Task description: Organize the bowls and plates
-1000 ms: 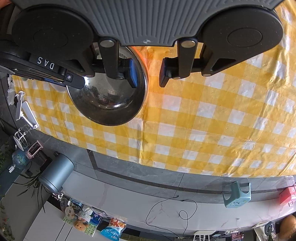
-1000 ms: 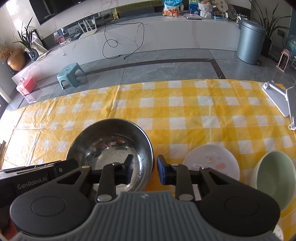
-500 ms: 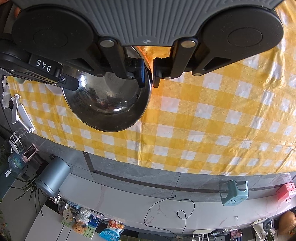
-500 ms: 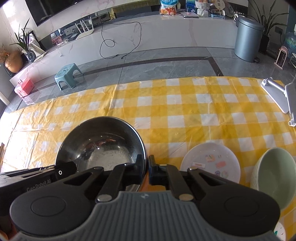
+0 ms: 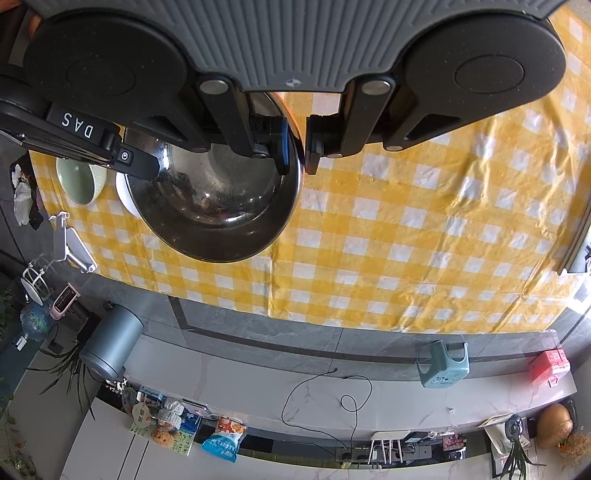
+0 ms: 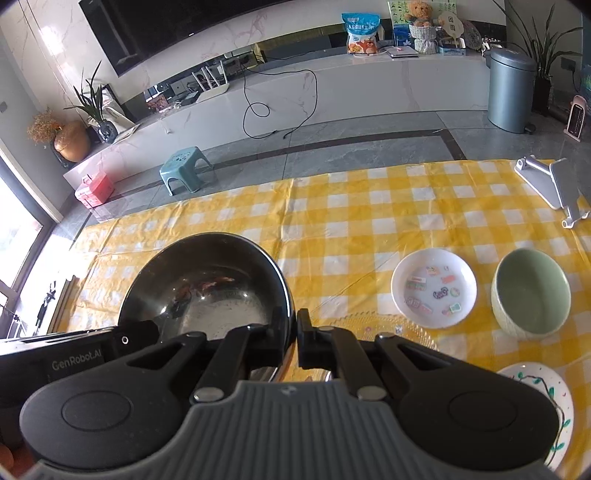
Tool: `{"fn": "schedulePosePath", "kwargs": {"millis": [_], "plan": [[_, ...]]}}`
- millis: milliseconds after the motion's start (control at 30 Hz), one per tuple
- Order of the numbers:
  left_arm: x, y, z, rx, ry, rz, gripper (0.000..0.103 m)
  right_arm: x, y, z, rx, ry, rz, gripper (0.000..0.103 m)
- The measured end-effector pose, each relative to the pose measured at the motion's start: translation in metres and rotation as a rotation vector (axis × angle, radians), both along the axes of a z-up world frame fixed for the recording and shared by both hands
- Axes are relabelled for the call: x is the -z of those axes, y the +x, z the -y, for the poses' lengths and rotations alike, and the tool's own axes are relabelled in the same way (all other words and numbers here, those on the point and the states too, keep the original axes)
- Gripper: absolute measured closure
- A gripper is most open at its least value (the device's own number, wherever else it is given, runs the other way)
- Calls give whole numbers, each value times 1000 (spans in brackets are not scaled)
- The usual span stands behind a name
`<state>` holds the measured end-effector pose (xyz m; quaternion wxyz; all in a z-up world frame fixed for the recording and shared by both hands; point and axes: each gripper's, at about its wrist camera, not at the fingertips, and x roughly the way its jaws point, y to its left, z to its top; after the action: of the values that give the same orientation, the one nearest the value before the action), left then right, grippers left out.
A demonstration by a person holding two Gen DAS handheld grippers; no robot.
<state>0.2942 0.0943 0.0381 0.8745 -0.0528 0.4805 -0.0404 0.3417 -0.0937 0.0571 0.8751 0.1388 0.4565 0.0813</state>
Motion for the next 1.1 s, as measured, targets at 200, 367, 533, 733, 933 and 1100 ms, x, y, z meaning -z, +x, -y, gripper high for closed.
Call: {"fn": "schedulePosePath", "kwargs": {"millis": [200,367,533,733,933,1100], "plan": [[-8,-46,-1,27,9,-12,95,-14,-61,-3,-6,0,11,99],[-5,-79,-5,37,-1,-36,95,-14,-100,-4,-15,-9,-4,99],[4,-101,-6,47,-8,-65,94,-11,-127,-5,-20,-22,-18,99],[26,-112,-8,54,-15,-132,94,2,-140,-11,-35,-60,-51,99],[42,-111,-8,68,-9,-185,94,17,-138,-13,-47,-73,-88,99],[50,-108,-9,76,-4,-209,94,25,-134,-13,-51,-75,-107,99]]}}
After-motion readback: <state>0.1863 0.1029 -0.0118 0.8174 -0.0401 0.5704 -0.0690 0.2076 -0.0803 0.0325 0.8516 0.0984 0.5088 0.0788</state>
